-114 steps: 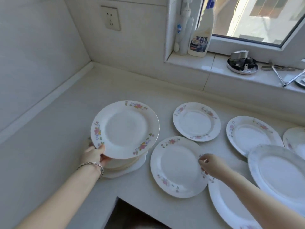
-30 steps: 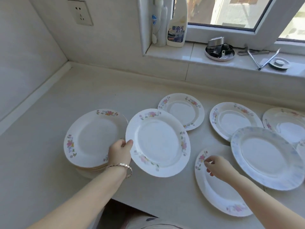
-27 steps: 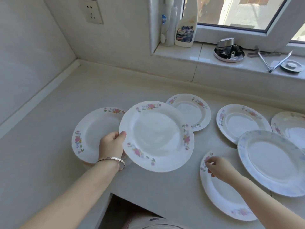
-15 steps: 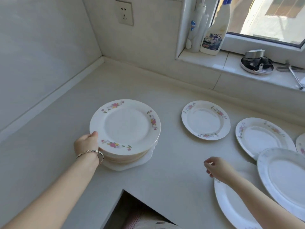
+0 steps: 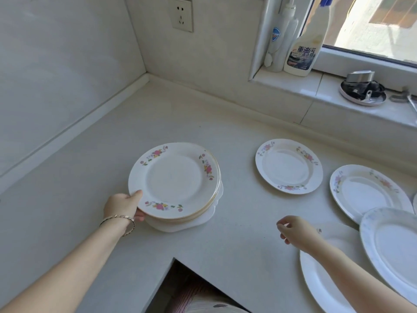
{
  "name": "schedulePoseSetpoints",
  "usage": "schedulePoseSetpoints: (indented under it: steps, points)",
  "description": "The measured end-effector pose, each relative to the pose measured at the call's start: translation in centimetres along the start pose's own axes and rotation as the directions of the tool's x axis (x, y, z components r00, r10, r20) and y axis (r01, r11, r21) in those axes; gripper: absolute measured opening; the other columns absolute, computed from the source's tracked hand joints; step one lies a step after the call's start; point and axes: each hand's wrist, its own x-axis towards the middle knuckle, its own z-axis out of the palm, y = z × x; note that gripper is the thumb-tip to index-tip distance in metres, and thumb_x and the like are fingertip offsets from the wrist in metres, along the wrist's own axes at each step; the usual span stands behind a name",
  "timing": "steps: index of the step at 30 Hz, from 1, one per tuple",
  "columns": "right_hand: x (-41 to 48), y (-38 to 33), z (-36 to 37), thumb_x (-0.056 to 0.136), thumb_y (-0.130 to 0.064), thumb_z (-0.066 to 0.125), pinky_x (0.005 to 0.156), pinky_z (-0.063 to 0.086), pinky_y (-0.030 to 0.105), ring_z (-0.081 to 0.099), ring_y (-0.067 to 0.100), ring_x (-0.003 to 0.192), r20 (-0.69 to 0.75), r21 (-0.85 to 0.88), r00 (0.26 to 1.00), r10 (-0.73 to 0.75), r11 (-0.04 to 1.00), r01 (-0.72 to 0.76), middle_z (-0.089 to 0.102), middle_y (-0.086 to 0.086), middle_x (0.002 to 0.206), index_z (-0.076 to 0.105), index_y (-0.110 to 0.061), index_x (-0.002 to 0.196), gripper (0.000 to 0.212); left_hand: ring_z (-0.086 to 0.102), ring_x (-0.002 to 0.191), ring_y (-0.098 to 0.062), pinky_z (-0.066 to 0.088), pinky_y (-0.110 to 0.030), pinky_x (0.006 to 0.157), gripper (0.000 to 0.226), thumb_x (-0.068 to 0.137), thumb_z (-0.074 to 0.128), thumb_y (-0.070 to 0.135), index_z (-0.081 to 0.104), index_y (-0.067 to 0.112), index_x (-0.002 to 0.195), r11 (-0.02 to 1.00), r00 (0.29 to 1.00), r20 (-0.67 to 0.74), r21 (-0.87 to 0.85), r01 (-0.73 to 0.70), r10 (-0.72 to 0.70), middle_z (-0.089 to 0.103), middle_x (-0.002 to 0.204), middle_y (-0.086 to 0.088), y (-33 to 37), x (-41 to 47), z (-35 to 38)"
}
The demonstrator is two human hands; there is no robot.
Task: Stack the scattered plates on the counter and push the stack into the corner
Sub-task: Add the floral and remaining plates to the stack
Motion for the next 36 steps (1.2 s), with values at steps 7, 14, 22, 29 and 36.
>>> schedulePoseSetpoints:
  steps: [7,14,22,29,36]
  points:
    - [0.7,-0.2,0.7,0.091,-0.019,0.045,0.052,0.041,0.016,0.056,0.006,0.053,0.025,0.037,0.999,-0.039,0.999,0.038,0.060,-0.007,0.063,0.059,-0.016,0.094,0.014,0.061,0.055,-0.027,0.046,-0.029,0.056,0.050,0.090,0.050,0.043,0.056,0.004,0.060,0.800,0.976,0.094,0.560,-0.214,0.195,0.064,0.058,-0.013,0.7,0.0,0.0]
    - [0.9,0.3,1.0,0.092,-0.020,0.044,0.054,0.043,0.016,0.056,0.005,0.053,0.042,0.057,0.999,-0.013,0.998,0.010,0.060,-0.008,0.065,0.062,-0.013,0.103,0.022,0.063,0.085,-0.029,0.039,-0.027,0.066,0.033,0.095,0.038,0.038,0.054,0.016,0.077,0.384,0.881,0.250,0.827,-0.410,0.401,0.067,0.083,-0.005,4.2,-3.8,2.8]
    - [1.4,3.8,-0.5,0.089,-0.018,0.044,0.068,0.036,0.021,0.056,0.010,0.052,-0.027,0.189,0.996,0.085,0.979,-0.078,0.059,-0.008,0.060,0.063,-0.011,0.097,0.022,0.053,0.048,-0.014,0.040,-0.021,0.046,0.022,0.091,0.045,0.016,0.042,0.016,0.070,0.839,0.729,0.666,0.299,-0.454,0.157,0.053,0.059,-0.002,8.1,-8.4,17.2]
    - [3.5,7.9,-4.7,0.090,-0.023,0.044,0.074,0.049,0.027,0.058,0.016,0.069,-0.058,0.231,0.988,0.142,0.965,-0.125,0.063,-0.003,0.076,0.061,-0.018,0.100,0.020,0.052,0.058,-0.018,0.044,-0.028,0.054,0.011,0.093,0.046,0.012,0.048,0.003,0.087,0.950,0.725,0.643,0.306,0.052,-0.247,0.052,0.076,-0.010,9.1,-8.2,27.9]
    - [7.1,10.6,-6.6,0.089,-0.022,0.042,0.066,0.049,0.026,0.054,0.015,0.065,-0.051,0.223,0.986,0.156,0.965,-0.141,0.059,-0.002,0.086,0.060,-0.022,0.092,0.018,0.060,0.076,-0.028,0.052,-0.044,0.078,0.033,0.087,0.055,-0.005,0.054,-0.006,0.119,0.923,0.826,0.502,-0.126,0.364,-0.257,0.063,0.102,-0.019,10.0,-6.7,33.5]
